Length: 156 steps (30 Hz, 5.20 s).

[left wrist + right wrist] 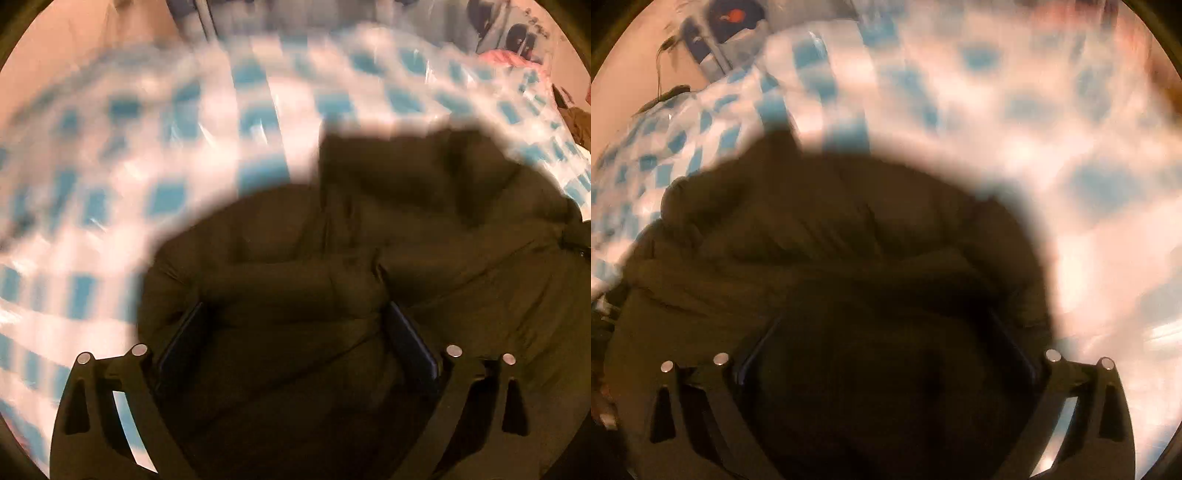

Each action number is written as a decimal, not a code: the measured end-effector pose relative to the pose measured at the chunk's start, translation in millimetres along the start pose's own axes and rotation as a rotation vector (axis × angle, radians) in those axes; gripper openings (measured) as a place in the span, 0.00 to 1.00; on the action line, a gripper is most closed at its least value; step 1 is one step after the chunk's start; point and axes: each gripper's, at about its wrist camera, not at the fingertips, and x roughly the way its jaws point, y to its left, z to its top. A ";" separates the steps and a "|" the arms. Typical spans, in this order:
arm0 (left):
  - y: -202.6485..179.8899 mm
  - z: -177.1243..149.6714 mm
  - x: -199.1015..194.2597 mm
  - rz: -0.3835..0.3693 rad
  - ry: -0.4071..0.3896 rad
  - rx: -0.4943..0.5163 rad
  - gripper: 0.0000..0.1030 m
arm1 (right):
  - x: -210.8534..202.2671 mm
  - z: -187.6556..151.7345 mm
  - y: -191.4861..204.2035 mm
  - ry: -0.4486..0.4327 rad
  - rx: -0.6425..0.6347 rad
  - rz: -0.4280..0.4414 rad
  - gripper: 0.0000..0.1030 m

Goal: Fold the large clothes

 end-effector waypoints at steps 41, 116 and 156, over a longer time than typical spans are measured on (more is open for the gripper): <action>121.4 -358.2 -204.8 -0.713 0.231 -0.574 0.90 | -242.0 -348.1 -100.1 0.306 0.208 0.638 0.94; 221.7 -88.6 -21.4 -0.627 0.044 -0.949 0.13 | -30.0 -78.7 -122.0 -0.200 0.876 0.850 0.67; 100.9 -95.3 -63.1 -0.189 -0.054 -0.286 0.92 | -24.4 -59.2 43.3 -0.142 -0.123 -0.094 0.94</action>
